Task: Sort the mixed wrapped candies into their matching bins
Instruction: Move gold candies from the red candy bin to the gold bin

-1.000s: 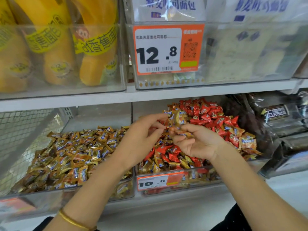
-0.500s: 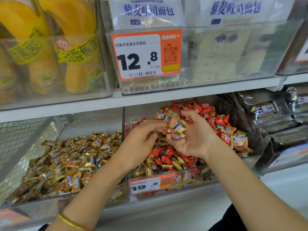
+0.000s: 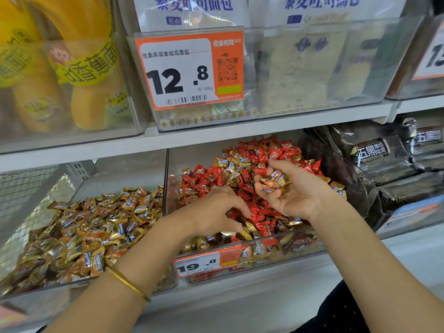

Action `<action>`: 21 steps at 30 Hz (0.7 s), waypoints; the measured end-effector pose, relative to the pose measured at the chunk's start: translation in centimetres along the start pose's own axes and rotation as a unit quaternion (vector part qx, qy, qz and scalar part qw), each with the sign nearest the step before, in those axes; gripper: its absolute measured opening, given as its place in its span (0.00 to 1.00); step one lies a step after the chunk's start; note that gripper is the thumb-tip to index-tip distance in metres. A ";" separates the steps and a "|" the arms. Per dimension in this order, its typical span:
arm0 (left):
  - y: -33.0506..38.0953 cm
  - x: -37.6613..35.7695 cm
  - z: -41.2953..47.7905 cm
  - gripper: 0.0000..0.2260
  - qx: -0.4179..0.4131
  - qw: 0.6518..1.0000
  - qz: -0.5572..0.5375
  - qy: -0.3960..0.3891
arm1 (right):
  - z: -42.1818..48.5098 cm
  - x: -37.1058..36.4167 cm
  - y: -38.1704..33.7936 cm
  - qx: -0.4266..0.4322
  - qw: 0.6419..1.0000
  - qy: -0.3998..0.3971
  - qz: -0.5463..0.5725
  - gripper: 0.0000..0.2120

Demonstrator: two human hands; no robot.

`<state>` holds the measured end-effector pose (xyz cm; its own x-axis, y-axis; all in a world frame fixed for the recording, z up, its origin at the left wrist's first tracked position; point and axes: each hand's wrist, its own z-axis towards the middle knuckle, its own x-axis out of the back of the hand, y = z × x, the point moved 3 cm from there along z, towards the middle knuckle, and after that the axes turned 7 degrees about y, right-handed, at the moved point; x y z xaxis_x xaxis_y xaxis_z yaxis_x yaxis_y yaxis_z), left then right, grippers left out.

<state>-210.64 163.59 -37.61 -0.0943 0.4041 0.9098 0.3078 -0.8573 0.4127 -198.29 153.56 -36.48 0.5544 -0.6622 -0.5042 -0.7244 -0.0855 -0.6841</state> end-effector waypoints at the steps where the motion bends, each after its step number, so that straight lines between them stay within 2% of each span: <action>1: -0.1 0.3 0.2 0.14 0.006 1.000 0.002 0.005 | -0.1 -0.1 0.0 0.009 1.000 -0.009 -0.019 0.10; 3: -0.5 0.7 0.4 0.13 0.020 0.999 0.032 -0.005 | -0.4 -0.1 -0.1 0.032 0.997 -0.029 -0.058 0.06; 6: -1.1 1.1 0.1 0.15 0.037 0.997 0.056 -0.044 | -0.7 0.0 -0.2 0.062 0.989 -0.036 -0.126 0.10; 9: -1.1 1.5 -0.5 0.17 0.040 0.993 0.076 -0.086 | -0.7 -0.2 0.1 0.107 0.960 -0.034 -0.256 0.11; 13: -1.4 1.5 -0.5 0.13 0.030 0.991 0.120 -0.053 | -1.1 -0.8 1.0 0.179 0.844 -0.047 -0.504 0.05; 16: -1.7 2.0 0.1 0.12 0.041 0.991 0.128 0.004 | -0.4 -1.5 2.0 0.241 0.760 -0.069 -0.600 0.11; 20: -2.5 3.3 0.5 0.08 0.070 0.972 0.147 0.168 | 0.4 -1.8 2.6 0.236 0.694 -0.094 -0.674 0.22; 21: -2.6 3.4 0.5 0.09 0.077 0.967 0.160 0.184 | 0.4 -1.8 2.7 0.229 0.682 -0.103 -0.687 0.23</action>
<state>-211.33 167.39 -35.62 -0.2932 -0.0402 0.9552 0.5112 -0.8509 0.1211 -201.07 154.86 -37.57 0.6607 -0.0681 0.7476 0.7150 -0.2462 -0.6543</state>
